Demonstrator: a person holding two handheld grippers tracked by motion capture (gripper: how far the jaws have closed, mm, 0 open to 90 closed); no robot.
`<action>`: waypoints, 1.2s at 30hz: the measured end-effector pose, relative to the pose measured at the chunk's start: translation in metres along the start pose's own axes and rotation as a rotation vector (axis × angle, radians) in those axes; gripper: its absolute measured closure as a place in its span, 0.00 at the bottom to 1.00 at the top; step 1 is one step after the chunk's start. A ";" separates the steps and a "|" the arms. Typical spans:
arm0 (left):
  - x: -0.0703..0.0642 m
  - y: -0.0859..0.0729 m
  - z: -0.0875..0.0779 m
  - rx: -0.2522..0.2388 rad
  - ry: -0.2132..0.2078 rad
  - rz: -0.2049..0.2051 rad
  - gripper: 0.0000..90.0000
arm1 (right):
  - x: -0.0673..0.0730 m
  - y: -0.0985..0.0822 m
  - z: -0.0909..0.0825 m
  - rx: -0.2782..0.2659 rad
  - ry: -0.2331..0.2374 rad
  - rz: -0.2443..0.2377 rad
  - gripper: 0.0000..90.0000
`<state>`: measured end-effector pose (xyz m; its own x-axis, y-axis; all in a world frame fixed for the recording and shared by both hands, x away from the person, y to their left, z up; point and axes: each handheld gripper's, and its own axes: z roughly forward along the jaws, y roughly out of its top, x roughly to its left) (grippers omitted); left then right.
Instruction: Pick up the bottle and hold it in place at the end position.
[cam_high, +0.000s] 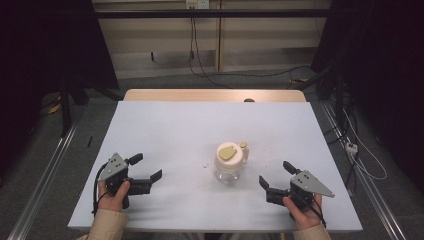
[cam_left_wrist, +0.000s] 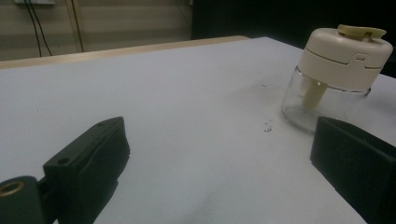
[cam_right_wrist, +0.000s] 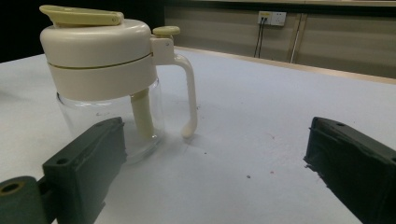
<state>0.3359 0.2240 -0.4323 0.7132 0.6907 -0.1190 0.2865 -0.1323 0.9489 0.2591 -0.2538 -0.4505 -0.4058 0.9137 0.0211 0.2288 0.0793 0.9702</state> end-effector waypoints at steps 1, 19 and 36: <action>0.000 0.000 0.000 0.000 -0.001 0.001 0.04 | 0.000 0.000 0.000 0.000 0.000 0.000 0.05; 0.000 0.000 0.000 -0.003 0.005 0.005 0.04 | 0.008 0.004 0.016 0.028 0.036 0.008 0.04; 0.000 0.000 -0.001 -0.005 0.003 0.015 0.04 | 0.035 0.010 0.035 0.040 0.107 -0.011 0.04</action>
<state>0.3353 0.2244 -0.4319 0.7154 0.6909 -0.1040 0.2730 -0.1394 0.9519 0.2786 -0.2073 -0.4482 -0.5001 0.8651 0.0381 0.2584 0.1071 0.9601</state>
